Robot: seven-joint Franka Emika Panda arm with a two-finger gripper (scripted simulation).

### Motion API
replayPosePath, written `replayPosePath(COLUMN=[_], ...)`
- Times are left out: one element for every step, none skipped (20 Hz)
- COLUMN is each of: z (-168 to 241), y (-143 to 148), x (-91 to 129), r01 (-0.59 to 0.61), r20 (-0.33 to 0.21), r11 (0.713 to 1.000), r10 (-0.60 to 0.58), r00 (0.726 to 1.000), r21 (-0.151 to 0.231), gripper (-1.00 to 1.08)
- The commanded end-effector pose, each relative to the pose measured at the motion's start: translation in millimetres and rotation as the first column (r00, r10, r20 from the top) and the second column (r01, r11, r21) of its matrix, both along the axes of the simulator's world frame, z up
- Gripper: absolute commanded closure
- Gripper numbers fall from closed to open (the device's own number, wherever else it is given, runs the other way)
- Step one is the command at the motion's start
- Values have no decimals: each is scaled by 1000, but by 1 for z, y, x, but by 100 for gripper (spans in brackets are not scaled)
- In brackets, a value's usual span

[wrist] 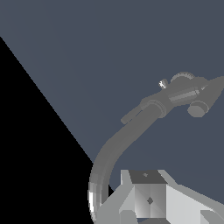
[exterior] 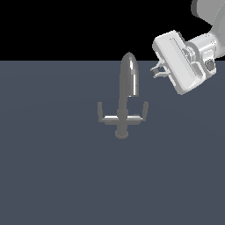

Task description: Turn on the faucet by rotating a designated handle.

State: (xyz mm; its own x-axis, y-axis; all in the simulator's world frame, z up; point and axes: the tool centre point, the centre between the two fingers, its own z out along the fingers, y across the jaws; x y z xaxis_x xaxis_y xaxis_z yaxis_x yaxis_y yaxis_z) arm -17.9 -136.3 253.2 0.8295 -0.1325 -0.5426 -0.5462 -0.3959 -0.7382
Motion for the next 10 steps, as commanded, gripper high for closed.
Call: replayPosePath(z=[-17, -24, -31, -38, -46, -53, -59, -66, -72, -78], y=[-1, -1, -1, -1, 0, 0, 1, 2, 3, 4], x=[6, 9, 11, 14, 16, 18, 20, 22, 24, 25], r01=[22, 31, 40, 50, 60, 70, 79, 89, 98, 106], r20=[-24, -34, -44, -55, -66, -77, -88, -98, -108, -118], r11=[998, 996, 994, 991, 987, 983, 979, 974, 969, 964], r10=[-20, -28, -36, -43, -51, -57, -64, -69, -75, -79], r00=[1000, 999, 998, 998, 997, 995, 994, 993, 991, 990], r21=[57, 79, 102, 124, 146, 168, 188, 208, 226, 243], gripper=[108, 108, 108, 108, 108, 108, 108, 108, 108, 108])
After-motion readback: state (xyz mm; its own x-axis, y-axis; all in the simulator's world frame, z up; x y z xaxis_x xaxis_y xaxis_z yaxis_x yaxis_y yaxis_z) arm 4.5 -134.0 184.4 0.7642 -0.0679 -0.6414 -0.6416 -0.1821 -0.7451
